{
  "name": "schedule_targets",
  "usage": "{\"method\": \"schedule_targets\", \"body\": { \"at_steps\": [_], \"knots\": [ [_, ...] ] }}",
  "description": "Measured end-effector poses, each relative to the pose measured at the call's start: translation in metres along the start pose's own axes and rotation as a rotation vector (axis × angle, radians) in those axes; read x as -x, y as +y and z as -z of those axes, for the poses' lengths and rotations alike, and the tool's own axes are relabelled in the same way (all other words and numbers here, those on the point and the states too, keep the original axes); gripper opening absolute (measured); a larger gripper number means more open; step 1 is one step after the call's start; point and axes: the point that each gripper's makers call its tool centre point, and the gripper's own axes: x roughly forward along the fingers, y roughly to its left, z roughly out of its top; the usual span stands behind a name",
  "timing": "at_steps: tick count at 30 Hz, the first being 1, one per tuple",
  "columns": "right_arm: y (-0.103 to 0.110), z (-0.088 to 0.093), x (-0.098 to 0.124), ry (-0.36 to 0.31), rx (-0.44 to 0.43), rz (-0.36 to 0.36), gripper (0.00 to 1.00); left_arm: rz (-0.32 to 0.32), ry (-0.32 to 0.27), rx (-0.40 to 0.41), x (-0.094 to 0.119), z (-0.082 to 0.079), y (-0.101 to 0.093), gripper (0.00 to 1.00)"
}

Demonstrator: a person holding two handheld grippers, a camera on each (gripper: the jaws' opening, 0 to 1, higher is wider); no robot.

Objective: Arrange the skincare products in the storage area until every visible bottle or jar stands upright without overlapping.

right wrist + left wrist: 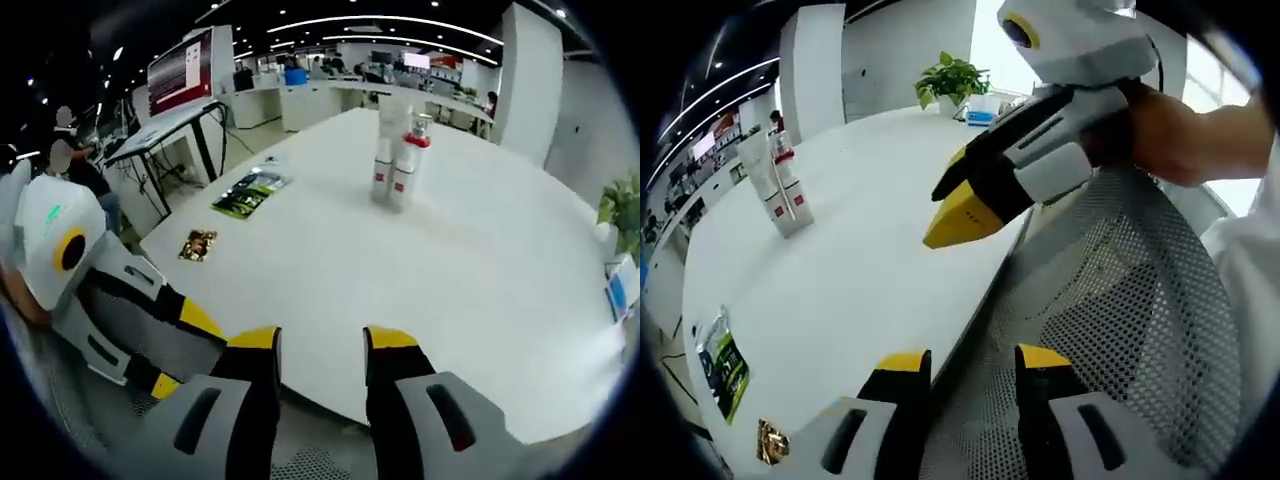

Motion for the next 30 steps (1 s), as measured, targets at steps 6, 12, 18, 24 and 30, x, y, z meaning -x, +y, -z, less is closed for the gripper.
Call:
{"method": "schedule_targets", "body": {
  "at_steps": [6,12,18,24,30],
  "knots": [
    [-0.003,-0.003,-0.015,0.033,0.061,0.035,0.27,0.001,-0.007,0.04,0.001,-0.001,0.003,0.35],
    [-0.014,0.004,-0.017,0.054,0.235,0.139,0.18,0.025,0.011,0.024,0.001,0.002,-0.004,0.35],
    [-0.006,-0.015,-0.012,-0.058,0.188,0.11,0.21,0.026,-0.034,0.211,0.007,-0.004,0.011,0.39],
    [0.001,-0.005,-0.014,-0.02,0.25,0.09,0.33,0.053,-0.161,0.397,0.019,-0.023,0.029,0.39],
    [0.005,-0.002,-0.017,-0.007,0.214,0.058,0.47,0.076,-0.284,0.439,0.035,-0.036,0.06,0.29]
  ]
}}
